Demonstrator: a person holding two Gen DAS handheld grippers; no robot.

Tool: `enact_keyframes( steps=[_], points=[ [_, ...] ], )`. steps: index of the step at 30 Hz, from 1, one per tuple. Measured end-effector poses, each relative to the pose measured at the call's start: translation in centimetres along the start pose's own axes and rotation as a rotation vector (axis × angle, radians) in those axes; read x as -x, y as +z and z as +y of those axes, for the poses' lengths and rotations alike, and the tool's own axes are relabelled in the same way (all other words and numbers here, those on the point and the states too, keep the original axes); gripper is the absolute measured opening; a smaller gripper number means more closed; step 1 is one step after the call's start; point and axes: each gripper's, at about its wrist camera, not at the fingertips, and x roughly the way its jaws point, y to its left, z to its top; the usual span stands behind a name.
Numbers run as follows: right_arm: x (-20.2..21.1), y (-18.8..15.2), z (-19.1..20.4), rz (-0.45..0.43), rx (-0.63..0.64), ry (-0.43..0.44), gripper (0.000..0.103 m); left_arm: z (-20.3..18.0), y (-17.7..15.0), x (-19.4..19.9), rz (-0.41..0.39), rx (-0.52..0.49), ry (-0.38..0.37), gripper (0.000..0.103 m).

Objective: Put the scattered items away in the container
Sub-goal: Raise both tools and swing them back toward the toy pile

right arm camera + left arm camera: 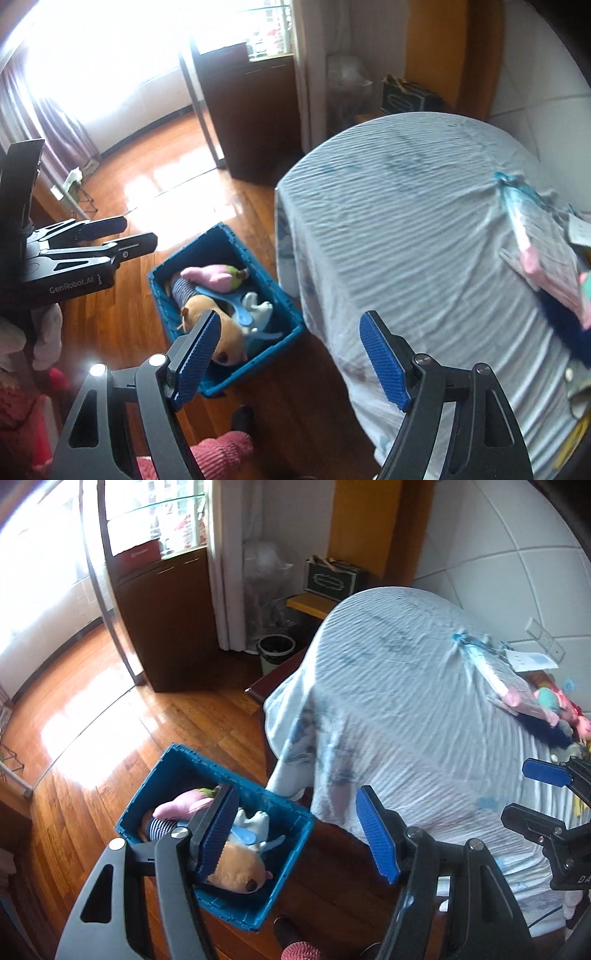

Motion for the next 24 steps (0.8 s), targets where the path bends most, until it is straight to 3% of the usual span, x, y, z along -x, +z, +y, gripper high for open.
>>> enact_keyframes(
  steps=[13,24],
  points=[
    [16.6,-10.8,-15.5,-0.209,-0.318,-0.235,0.078,-25.0,-1.2,4.6,-0.074,-0.241,-0.179,0.066],
    [24.2,-18.4,-23.5,-0.256,-0.497,-0.362,0.078,-38.1,-2.3,6.2,-0.077,-0.423,-0.309,0.066]
  ],
)
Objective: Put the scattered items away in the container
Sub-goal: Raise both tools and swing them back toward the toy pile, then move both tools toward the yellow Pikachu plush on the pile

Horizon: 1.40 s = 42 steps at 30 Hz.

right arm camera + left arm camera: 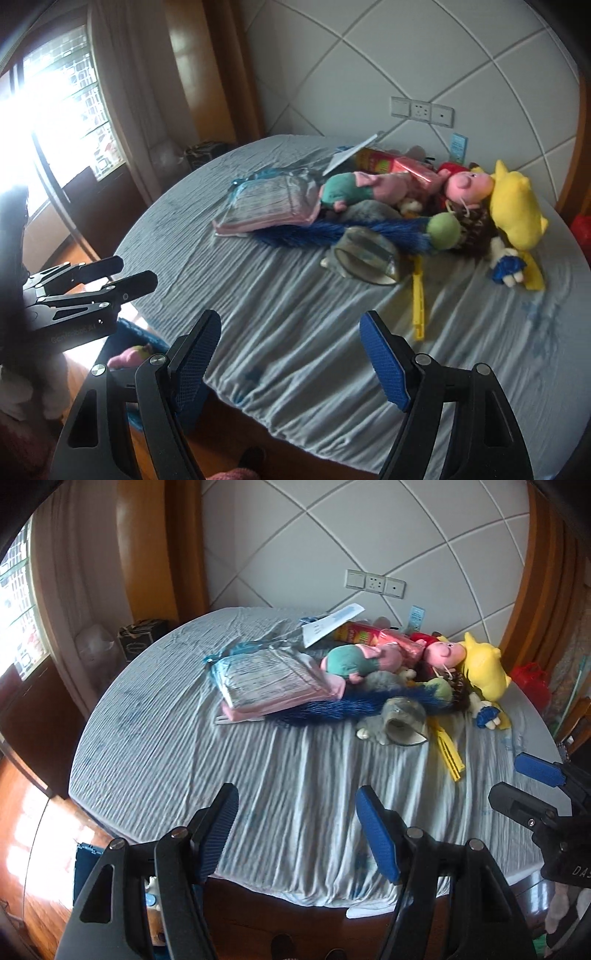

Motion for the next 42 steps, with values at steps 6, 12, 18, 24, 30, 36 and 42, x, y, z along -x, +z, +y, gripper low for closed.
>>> enact_keyframes(
  steps=[6,12,18,24,30,36,42],
  points=[
    [1.3,0.4,-4.4,-0.019,-0.063,-0.095,0.078,-3.6,2.7,-2.3,0.0,-0.086,-0.072,0.066],
    [1.5,1.7,-7.9,-0.029,-0.137,-0.199,0.078,-5.7,5.9,-5.3,0.006,-0.17,-0.125,0.066],
    [0.7,2.8,-9.5,-0.033,-0.195,-0.26,0.078,-6.6,8.5,-8.0,0.008,-0.228,-0.141,0.066],
    [-0.1,3.2,-10.6,-0.025,-0.227,-0.302,0.078,-7.0,9.9,-10.4,0.033,-0.239,-0.139,0.066],
    [-0.8,3.5,-13.1,-0.009,-0.239,-0.312,0.079,-8.3,10.5,-12.0,0.053,-0.238,-0.121,0.066],
    [-1.2,4.4,-17.2,0.004,-0.212,-0.279,0.081,-10.7,11.4,-13.1,0.055,-0.211,-0.091,0.066],
    [-0.8,5.3,-22.2,0.026,-0.125,-0.252,0.099,-13.7,12.3,-13.8,0.058,-0.159,-0.054,0.066]
  ],
)
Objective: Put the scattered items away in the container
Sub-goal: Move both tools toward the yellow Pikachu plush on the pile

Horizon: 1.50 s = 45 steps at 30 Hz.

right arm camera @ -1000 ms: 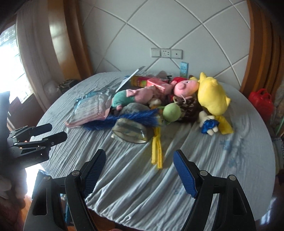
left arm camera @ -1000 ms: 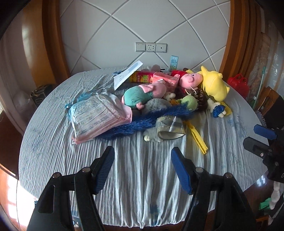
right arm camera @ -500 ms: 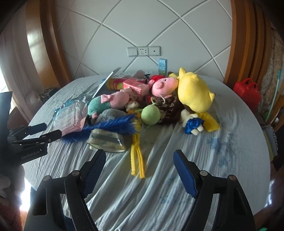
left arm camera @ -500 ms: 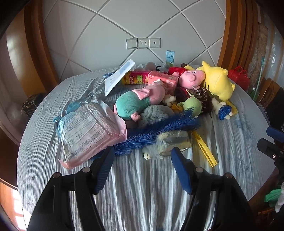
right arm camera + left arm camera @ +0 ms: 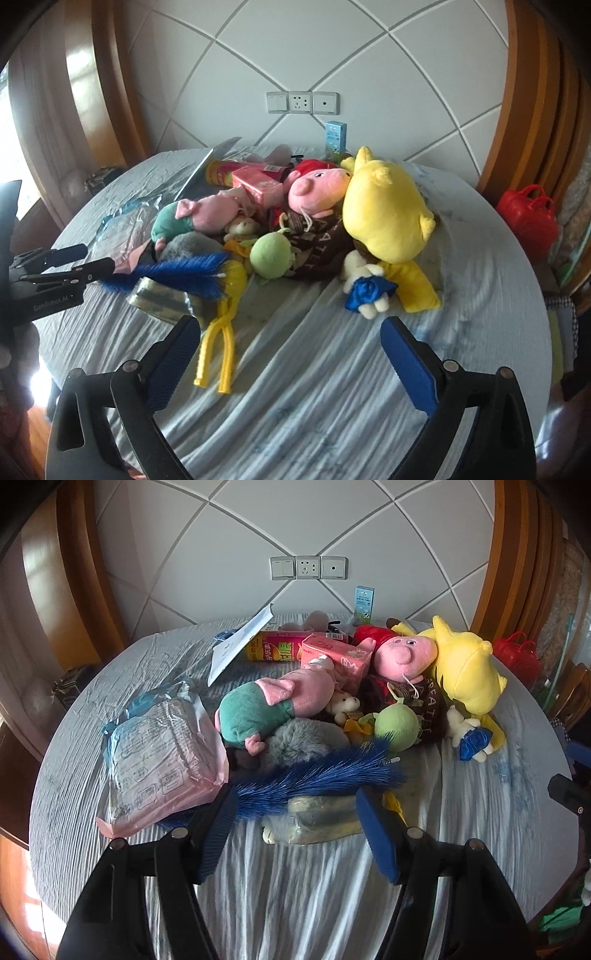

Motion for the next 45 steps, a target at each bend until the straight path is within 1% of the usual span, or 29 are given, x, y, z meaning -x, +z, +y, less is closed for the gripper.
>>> enact_keyframes(
  steps=[4,8,11,15,20,22,23,24,25,26,27,29,31,33,35,37,39,42,45],
  points=[
    [-0.8,0.3,-3.3,0.025,0.012,0.008,0.099,-0.9,0.0,-0.6,0.026,0.037,0.024,0.066],
    [-1.9,0.2,-5.8,0.062,0.008,-0.009,0.098,-2.1,0.4,-1.1,0.039,0.03,0.039,0.066],
    [-2.2,0.0,-7.6,0.058,-0.036,0.014,0.098,-3.1,1.1,-1.4,0.041,0.012,0.033,0.066],
    [-2.3,0.4,-9.5,0.071,-0.056,-0.003,0.099,-4.6,2.7,-2.2,0.035,-0.017,0.006,0.066],
    [-1.4,1.2,-12.1,0.058,-0.101,-0.043,0.099,-6.8,5.5,-3.9,0.018,-0.05,-0.076,0.066],
    [-0.7,1.6,-13.2,0.036,-0.121,-0.057,0.099,-8.0,6.6,-4.5,0.012,-0.065,-0.105,0.066],
    [-0.5,1.8,-13.7,0.035,-0.128,-0.061,0.098,-8.6,7.0,-4.8,0.013,-0.071,-0.114,0.071],
    [-0.4,2.1,-14.2,0.034,-0.134,-0.064,0.095,-9.2,7.4,-5.1,0.017,-0.077,-0.125,0.078],
    [-0.4,2.3,-14.8,0.037,-0.137,-0.061,0.087,-9.9,7.7,-5.4,0.021,-0.083,-0.136,0.081],
    [-0.5,2.6,-15.2,0.041,-0.137,-0.061,0.084,-10.6,8.0,-5.6,0.023,-0.096,-0.148,0.081],
    [-0.8,2.9,-15.7,0.045,-0.137,-0.063,0.083,-11.3,8.3,-5.7,0.025,-0.106,-0.153,0.081],
    [-1.4,3.7,-17.1,0.058,-0.134,-0.053,0.082,-12.7,8.8,-6.1,0.025,-0.108,-0.154,0.081],
    [-2.2,4.5,-18.3,0.068,-0.118,-0.034,0.079,-14.3,9.4,-6.4,0.022,-0.093,-0.164,0.081],
    [-3.2,5.5,-19.5,0.078,-0.085,-0.011,0.079,-16.0,10.0,-6.8,0.018,-0.078,-0.169,0.081],
    [-4.3,6.5,-20.7,0.083,-0.047,0.02,0.079,-18.2,10.6,-7.2,0.013,-0.066,-0.157,0.081],
    [-5.7,7.6,-22.6,0.091,-0.02,0.072,0.079,-20.3,11.1,-7.9,0.017,-0.041,-0.135,0.081],
    [-7.0,8.3,-24.1,0.101,0.006,0.089,0.079,-22.3,11.8,-8.7,0.018,-0.008,-0.134,0.081],
    [-8.8,9.3,-26.5,0.122,0.02,0.121,0.079,-24.8,13.2,-10.1,0.032,0.027,-0.104,0.081],
    [-10.2,9.9,-28.0,0.137,0.024,0.15,0.079,-26.5,14.3,-11.9,0.05,0.05,-0.096,0.081]
  ],
)
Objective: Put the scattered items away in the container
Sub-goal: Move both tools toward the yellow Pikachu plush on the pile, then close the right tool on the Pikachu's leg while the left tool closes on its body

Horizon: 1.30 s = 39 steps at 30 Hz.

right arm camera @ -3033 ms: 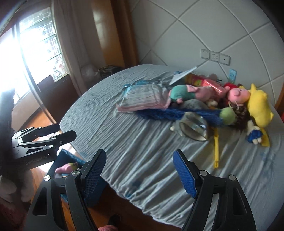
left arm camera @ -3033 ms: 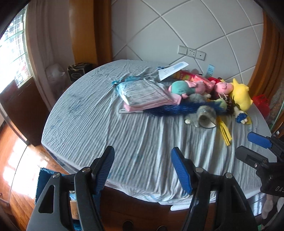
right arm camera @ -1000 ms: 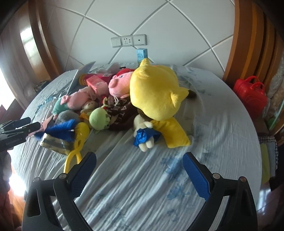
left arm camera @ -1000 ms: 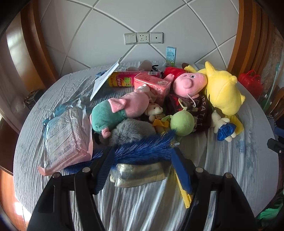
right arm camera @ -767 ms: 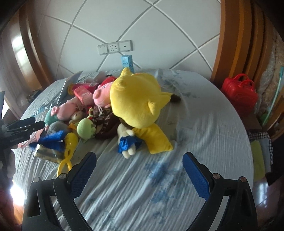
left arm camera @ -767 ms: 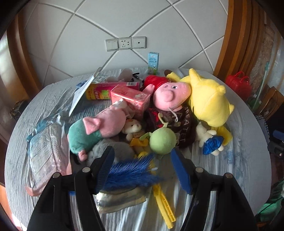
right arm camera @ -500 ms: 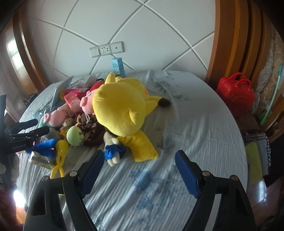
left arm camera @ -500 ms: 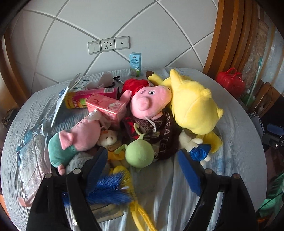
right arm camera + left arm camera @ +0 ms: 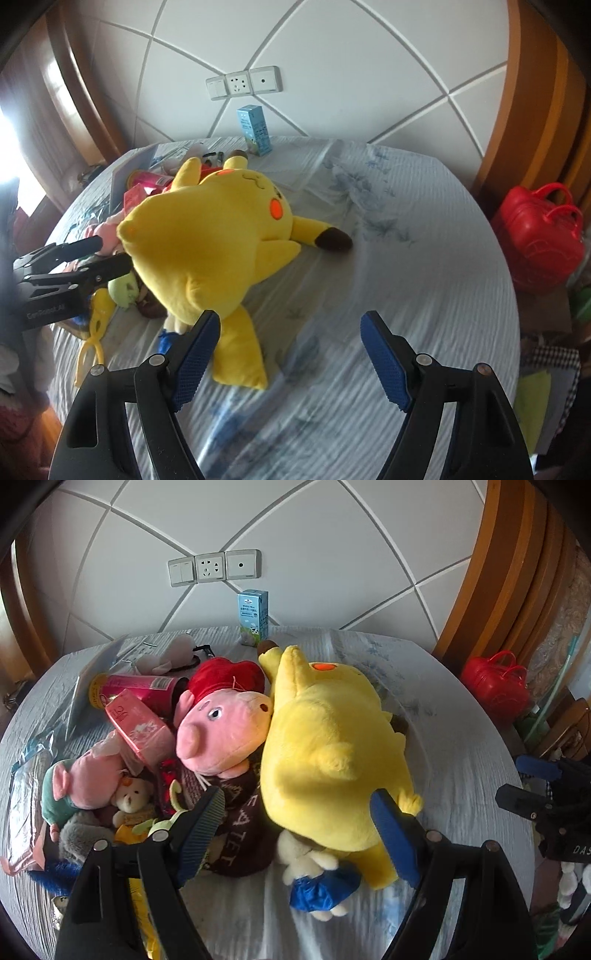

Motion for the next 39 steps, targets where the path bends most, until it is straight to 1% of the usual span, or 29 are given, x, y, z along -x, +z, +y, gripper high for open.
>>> enact_keyframes(
  steps=[2,4,5,6,7,10,11,12,13,14,15,19,20,22,23,26,27,28,29,30,31,32,34,35,36,38,39],
  points=[
    [-0.6,0.4,-0.8,0.001,-0.001,0.006,0.079,-0.3,0.6,-1.4,0.008,0.015,-0.003,0.081],
    [-1.3,1.1,-1.7,-0.003,-0.023,0.027,0.085,-0.3,1.1,-3.0,0.021,0.029,-0.012,0.083],
    [-1.8,1.4,-2.0,-0.003,-0.033,0.038,0.087,-0.1,1.2,-3.5,0.019,0.042,-0.028,0.094],
    [-2.4,1.8,-2.3,-0.001,-0.041,0.047,0.088,0.1,1.3,-4.0,0.016,0.054,-0.045,0.103],
    [-3.1,2.3,-2.5,0.004,-0.043,0.051,0.089,0.3,1.3,-4.4,0.017,0.061,-0.061,0.103],
    [-5.6,4.1,-2.9,0.035,-0.02,0.027,0.09,1.2,1.1,-5.4,0.038,0.079,-0.133,0.103],
    [-6.3,4.5,-2.9,0.051,-0.01,0.022,0.09,1.5,1.1,-5.5,0.042,0.08,-0.151,0.098],
    [-7.3,4.7,-3.0,0.072,0.006,0.023,0.089,1.8,1.1,-5.2,0.039,0.074,-0.182,0.081],
    [-8.3,5.0,-3.0,0.093,0.021,0.023,0.087,2.0,1.1,-4.9,0.037,0.066,-0.215,0.072],
    [-9.0,4.9,-3.3,0.109,0.006,0.051,0.084,2.1,1.2,-4.9,0.042,0.056,-0.225,0.068],
    [-9.8,4.8,-3.6,0.124,-0.01,0.079,0.079,2.3,1.3,-4.8,0.047,0.046,-0.233,0.066],
    [-12.4,4.3,-4.3,0.153,-0.094,0.207,0.079,2.8,1.5,-5.1,0.064,0.027,-0.256,0.066],
    [-12.9,4.3,-4.0,0.162,-0.091,0.232,0.079,2.9,1.5,-5.1,0.069,0.028,-0.261,0.066],
    [-13.9,4.3,-2.4,0.184,-0.041,0.289,0.079,3.1,1.5,-5.1,0.075,0.021,-0.261,0.066],
    [-14.2,4.3,-1.8,0.187,-0.013,0.285,0.079,3.2,1.5,-5.0,0.077,0.013,-0.254,0.066],
    [-14.2,4.3,-1.0,0.176,-0.02,0.329,0.077,3.8,1.4,-4.3,0.07,0.004,-0.236,0.063],
    [-13.7,4.1,-0.3,0.173,-0.005,0.366,0.062,4.1,1.4,-4.0,0.068,0.005,-0.233,0.062],
    [-13.2,3.9,0.4,0.17,0.009,0.403,0.041,4.3,1.2,-3.5,0.066,-0.01,-0.218,0.062],
    [-12.5,3.7,1.4,0.166,0.035,0.418,0.039,4.5,1.0,-3.0,0.065,-0.026,-0.201,0.061],
    [-11.9,3.5,2.7,0.164,0.071,0.385,0.039,4.6,0.7,-2.4,0.065,-0.044,-0.181,0.06],
    [-11.6,3.2,3.9,0.176,0.096,0.375,0.039,4.8,0.4,-1.8,0.067,-0.062,-0.156,0.06],
    [-11.3,3.0,4.8,0.183,0.106,0.384,0.039,5.4,0.1,-1.0,0.061,-0.07,-0.123,0.059],
    [-10.5,2.1,6.9,0.192,0.118,0.429,0.039,6.4,-0.4,0.5,0.047,-0.085,-0.056,0.056],
    [-10.0,1.7,7.9,0.197,0.126,0.449,0.04,7.0,-0.5,1.2,0.035,-0.095,-0.005,0.054],
    [-9.9,1.2,9.1,0.204,0.142,0.451,0.043,7.3,-0.8,1.5,0.028,-0.113,0.07,0.054],
    [-9.6,0.0,11.5,0.218,0.173,0.455,0.044,8.0,-1.2,2.1,0.015,-0.152,0.224,0.054],
    [-9.7,-0.5,12.2,0.224,0.18,0.42,0.045,8.6,-1.5,2.0,0.024,-0.128,0.238,0.054]
  ],
)
